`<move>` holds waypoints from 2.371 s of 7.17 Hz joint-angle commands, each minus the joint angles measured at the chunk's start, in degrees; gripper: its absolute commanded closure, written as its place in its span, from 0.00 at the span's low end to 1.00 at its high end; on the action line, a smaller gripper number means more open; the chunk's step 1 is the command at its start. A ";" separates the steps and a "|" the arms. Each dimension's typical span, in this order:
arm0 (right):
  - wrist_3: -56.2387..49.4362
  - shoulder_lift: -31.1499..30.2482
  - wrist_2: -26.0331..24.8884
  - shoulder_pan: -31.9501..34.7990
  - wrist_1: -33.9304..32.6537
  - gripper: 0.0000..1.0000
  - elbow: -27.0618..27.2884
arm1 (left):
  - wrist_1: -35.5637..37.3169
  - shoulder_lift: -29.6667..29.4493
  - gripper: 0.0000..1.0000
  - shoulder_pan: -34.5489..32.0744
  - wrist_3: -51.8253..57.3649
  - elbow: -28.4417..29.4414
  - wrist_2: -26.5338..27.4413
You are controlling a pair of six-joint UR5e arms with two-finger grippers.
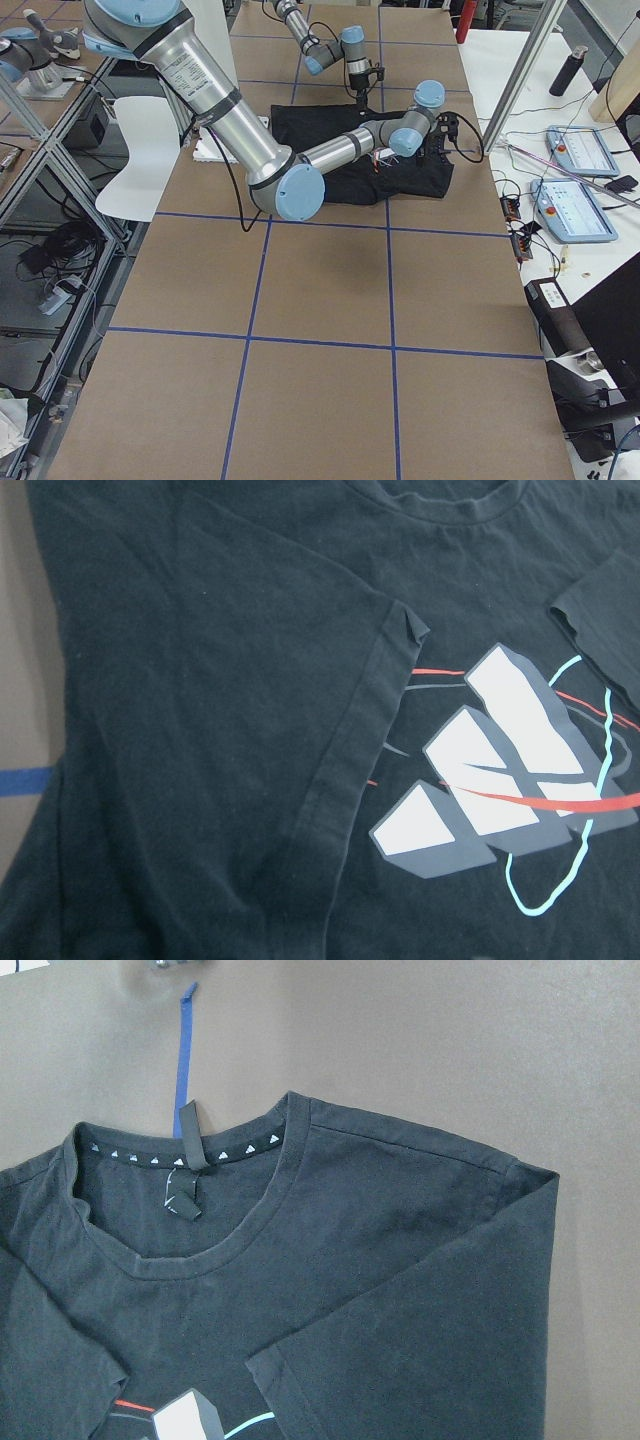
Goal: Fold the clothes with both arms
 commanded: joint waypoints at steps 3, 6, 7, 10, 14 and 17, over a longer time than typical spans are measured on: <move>0.25 -5.19 6.37 1.28 -0.10 0.00 5.26 | 17.32 5.76 0.00 -1.14 0.68 -20.31 -4.77; 0.95 -15.66 11.11 1.19 -0.36 0.00 14.69 | 17.38 15.93 0.00 -1.05 -4.66 -30.96 -4.86; 1.65 -19.69 11.13 1.11 -0.19 0.00 18.62 | 13.55 19.44 0.00 -1.05 -7.64 -32.48 -4.95; 6.75 -30.51 10.52 -2.04 0.07 0.00 28.83 | -15.53 31.67 0.01 -0.27 -16.28 -27.68 -4.95; 6.67 -38.88 11.31 -9.42 0.16 0.00 35.36 | -15.05 33.54 0.01 14.38 -29.00 -27.75 -3.02; 6.67 -39.42 11.39 -10.14 1.12 0.00 35.45 | -14.96 33.89 0.01 22.56 -33.67 -26.78 -0.67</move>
